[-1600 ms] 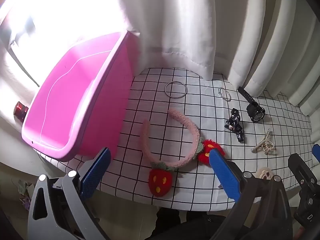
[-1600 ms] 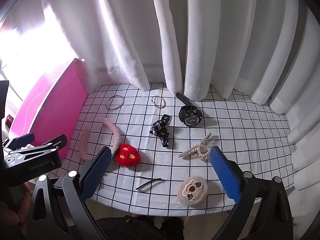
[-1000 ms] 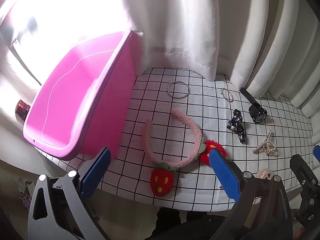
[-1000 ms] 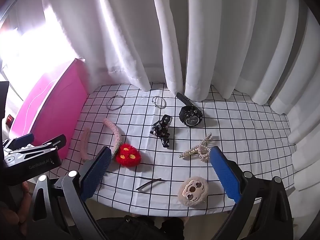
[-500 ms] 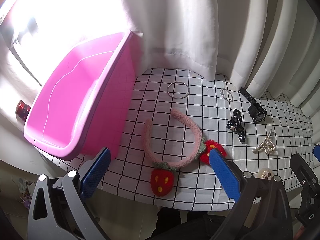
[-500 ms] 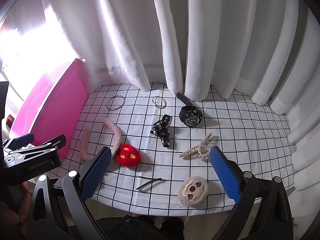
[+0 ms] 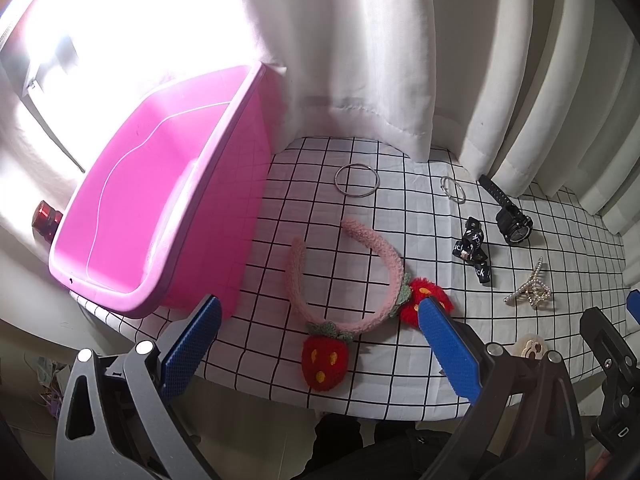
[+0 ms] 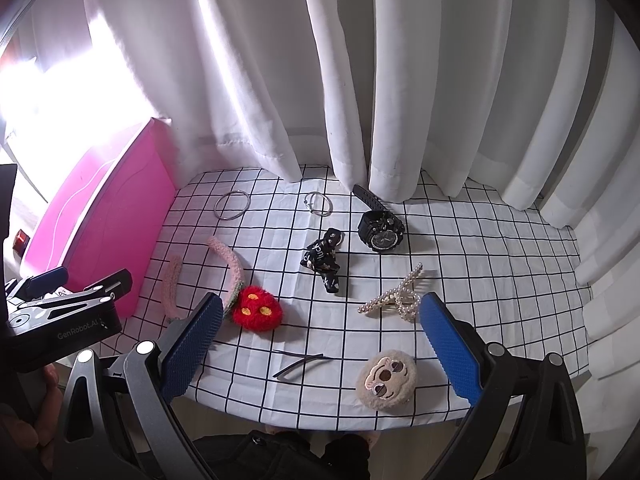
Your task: Organize jewelry
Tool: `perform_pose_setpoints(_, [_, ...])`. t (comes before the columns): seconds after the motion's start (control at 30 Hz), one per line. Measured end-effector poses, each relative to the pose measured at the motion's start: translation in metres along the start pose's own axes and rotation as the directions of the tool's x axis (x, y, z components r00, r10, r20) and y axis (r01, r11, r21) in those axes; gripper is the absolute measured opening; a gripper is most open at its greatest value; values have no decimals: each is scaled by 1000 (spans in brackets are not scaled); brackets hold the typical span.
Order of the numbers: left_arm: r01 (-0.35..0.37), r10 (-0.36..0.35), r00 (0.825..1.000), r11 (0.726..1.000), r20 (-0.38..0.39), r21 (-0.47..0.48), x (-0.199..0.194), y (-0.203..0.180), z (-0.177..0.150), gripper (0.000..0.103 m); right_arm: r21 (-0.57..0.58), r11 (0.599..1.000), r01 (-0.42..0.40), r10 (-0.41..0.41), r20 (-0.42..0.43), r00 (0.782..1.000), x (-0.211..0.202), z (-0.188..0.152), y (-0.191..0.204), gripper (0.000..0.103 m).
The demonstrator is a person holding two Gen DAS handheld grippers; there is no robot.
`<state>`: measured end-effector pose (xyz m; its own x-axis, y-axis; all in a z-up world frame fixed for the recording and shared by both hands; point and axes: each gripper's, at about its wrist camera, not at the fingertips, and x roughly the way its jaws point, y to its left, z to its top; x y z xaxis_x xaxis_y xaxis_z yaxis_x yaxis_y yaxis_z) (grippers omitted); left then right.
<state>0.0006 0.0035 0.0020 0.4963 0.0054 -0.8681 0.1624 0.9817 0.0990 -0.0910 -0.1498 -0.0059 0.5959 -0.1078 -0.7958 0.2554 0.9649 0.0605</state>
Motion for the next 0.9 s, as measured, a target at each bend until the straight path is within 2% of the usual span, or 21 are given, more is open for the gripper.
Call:
perform_pose_setpoints(0.57, [-2, 2, 1000, 1000, -11, 5, -7, 5, -7, 97, 11, 1000, -9, 9, -11, 1000, -3, -7, -3, 94])
perform_pose_setpoints(0.77, [0, 0, 1000, 1000, -29, 8, 1, 2, -16, 97, 47, 999, -19, 20, -30, 999, 1, -14, -11, 94])
perform_pose_setpoints(0.9, [34, -35, 997, 999, -63, -5, 16, 11, -26, 97, 67, 997, -36, 40, -60, 997, 10, -23, -15, 94])
